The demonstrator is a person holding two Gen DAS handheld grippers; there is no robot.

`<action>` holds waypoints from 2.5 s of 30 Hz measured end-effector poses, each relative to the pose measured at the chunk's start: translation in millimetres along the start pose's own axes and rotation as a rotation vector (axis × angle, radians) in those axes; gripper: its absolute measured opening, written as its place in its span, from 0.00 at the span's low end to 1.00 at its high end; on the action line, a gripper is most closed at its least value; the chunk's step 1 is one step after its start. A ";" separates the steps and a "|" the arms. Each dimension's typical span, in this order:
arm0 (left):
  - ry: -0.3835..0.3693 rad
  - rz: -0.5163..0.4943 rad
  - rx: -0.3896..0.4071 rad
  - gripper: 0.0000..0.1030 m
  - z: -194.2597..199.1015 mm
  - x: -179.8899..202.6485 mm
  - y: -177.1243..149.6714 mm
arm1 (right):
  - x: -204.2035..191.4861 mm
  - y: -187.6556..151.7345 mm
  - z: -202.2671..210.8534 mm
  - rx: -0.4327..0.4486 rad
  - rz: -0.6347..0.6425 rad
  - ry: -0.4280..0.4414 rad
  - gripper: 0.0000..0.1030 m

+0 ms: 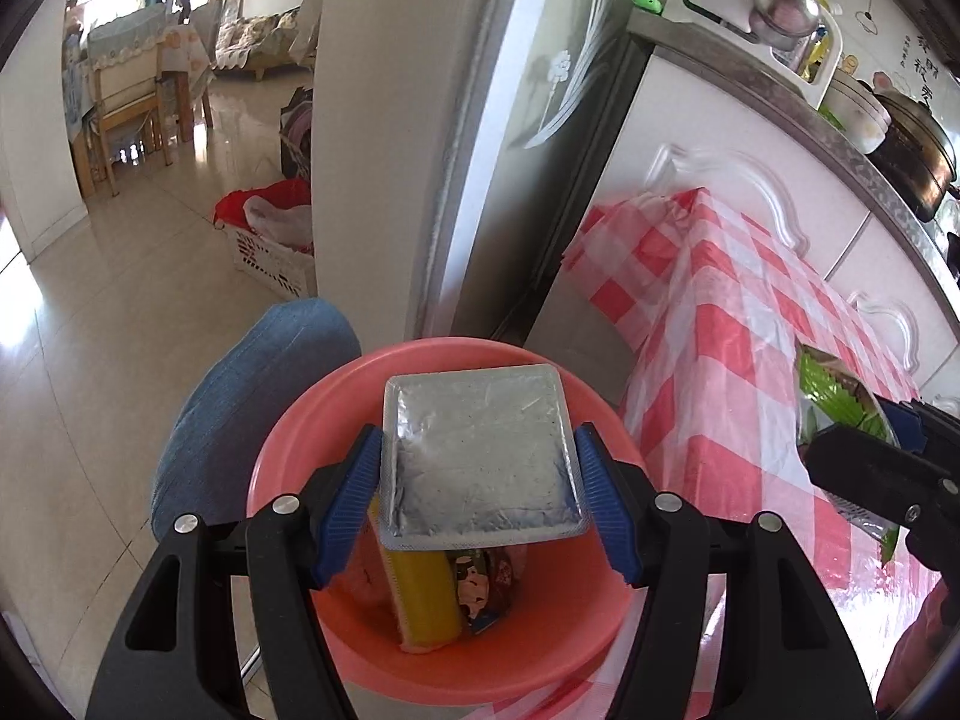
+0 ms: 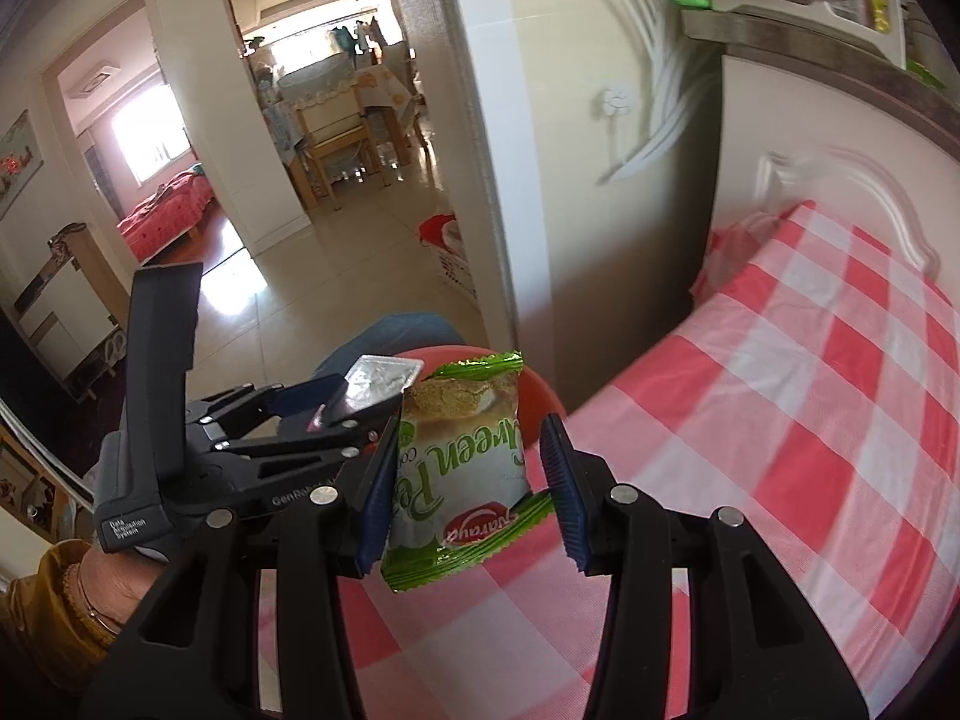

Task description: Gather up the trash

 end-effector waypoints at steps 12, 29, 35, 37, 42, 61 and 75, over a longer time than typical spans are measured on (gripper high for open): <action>0.002 0.049 -0.053 0.64 -17.0 -25.2 -8.7 | -15.6 19.9 -41.3 -0.038 -0.016 0.073 0.52; -0.049 0.073 -0.097 0.89 -23.5 -24.3 -9.6 | 35.2 0.9 4.8 0.093 -0.185 -0.036 0.86; -0.003 0.007 -0.023 0.89 -4.8 -6.4 0.8 | 53.8 -16.6 29.1 0.128 -0.201 -0.117 0.87; 0.006 -0.018 0.015 0.90 5.7 1.5 4.7 | 58.7 -22.2 39.4 0.142 -0.199 -0.149 0.87; 0.011 -0.071 0.072 0.92 26.9 24.9 11.5 | 70.4 -40.1 70.4 0.208 -0.206 -0.215 0.87; -0.042 -0.256 0.140 0.93 95.8 167.5 -6.6 | 126.6 -111.3 202.5 0.403 -0.273 -0.557 0.93; -0.087 -0.361 0.259 0.93 156.4 234.2 -12.9 | 86.8 -116.9 328.4 0.612 -0.227 -0.741 0.96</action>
Point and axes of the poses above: each gripper's, at about its wrist camera, not at the fingertips, and z roughly against the way its jaws point, x to its right, y to its top, the point moved 4 cm from there along -z, roughly the way its jaws point, and after that the axes turned 2 degrees about x, right-handed, at the moved point
